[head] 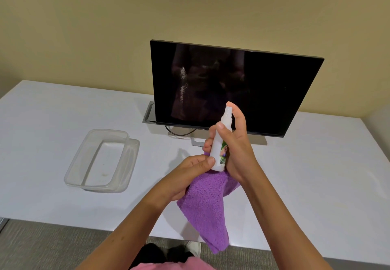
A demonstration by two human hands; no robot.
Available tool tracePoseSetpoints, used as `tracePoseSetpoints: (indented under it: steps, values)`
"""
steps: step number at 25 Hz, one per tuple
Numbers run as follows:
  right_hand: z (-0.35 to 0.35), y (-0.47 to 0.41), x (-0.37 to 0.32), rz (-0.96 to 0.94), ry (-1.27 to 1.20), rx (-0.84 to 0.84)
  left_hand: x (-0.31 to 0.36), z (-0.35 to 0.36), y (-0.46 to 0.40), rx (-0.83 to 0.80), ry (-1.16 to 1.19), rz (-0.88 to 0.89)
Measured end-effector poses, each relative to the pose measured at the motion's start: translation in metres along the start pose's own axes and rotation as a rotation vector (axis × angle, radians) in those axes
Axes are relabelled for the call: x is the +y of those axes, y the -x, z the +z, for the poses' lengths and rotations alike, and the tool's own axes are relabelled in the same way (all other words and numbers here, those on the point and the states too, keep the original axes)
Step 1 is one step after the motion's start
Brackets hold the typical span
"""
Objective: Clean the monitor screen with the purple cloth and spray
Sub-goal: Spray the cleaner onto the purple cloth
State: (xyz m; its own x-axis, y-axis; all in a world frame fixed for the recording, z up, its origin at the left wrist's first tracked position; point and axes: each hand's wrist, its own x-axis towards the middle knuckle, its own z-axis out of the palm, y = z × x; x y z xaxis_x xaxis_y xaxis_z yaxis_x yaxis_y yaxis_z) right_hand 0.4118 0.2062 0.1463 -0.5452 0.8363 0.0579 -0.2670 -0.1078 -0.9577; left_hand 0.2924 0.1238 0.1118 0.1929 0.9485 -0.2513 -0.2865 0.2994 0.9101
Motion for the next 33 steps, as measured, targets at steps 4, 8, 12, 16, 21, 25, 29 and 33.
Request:
tracePoseSetpoints:
  steps: [4,8,12,16,21,25,29,33]
  values:
    - [-0.003,-0.004,0.000,0.025,0.025,-0.002,-0.003,0.001,-0.005,-0.015,-0.080,0.039]
    - [-0.009,-0.009,-0.004,0.086,-0.291,-0.102,-0.003,-0.003,-0.010,0.053,-0.200,0.087]
    - [-0.009,-0.009,-0.006,0.127,-0.588,-0.236,-0.001,-0.011,-0.017,0.190,-0.285,0.129]
    - [-0.007,-0.010,-0.012,0.152,-0.731,-0.355,-0.001,-0.021,-0.024,0.384,-0.270,0.190]
    - [-0.011,-0.014,-0.012,0.156,-0.606,-0.289,0.002,-0.030,-0.028,0.517,-0.228,0.196]
    - [-0.012,-0.016,-0.010,0.168,-0.365,-0.143,0.014,-0.036,-0.029,0.576,-0.260,0.243]
    - [-0.012,-0.020,-0.010,0.230,0.039,0.016,0.025,-0.039,-0.028,0.625,-0.228,0.267]
    - [-0.008,-0.020,-0.009,0.237,0.307,0.068,0.029,-0.044,-0.028,0.673,-0.172,0.293]
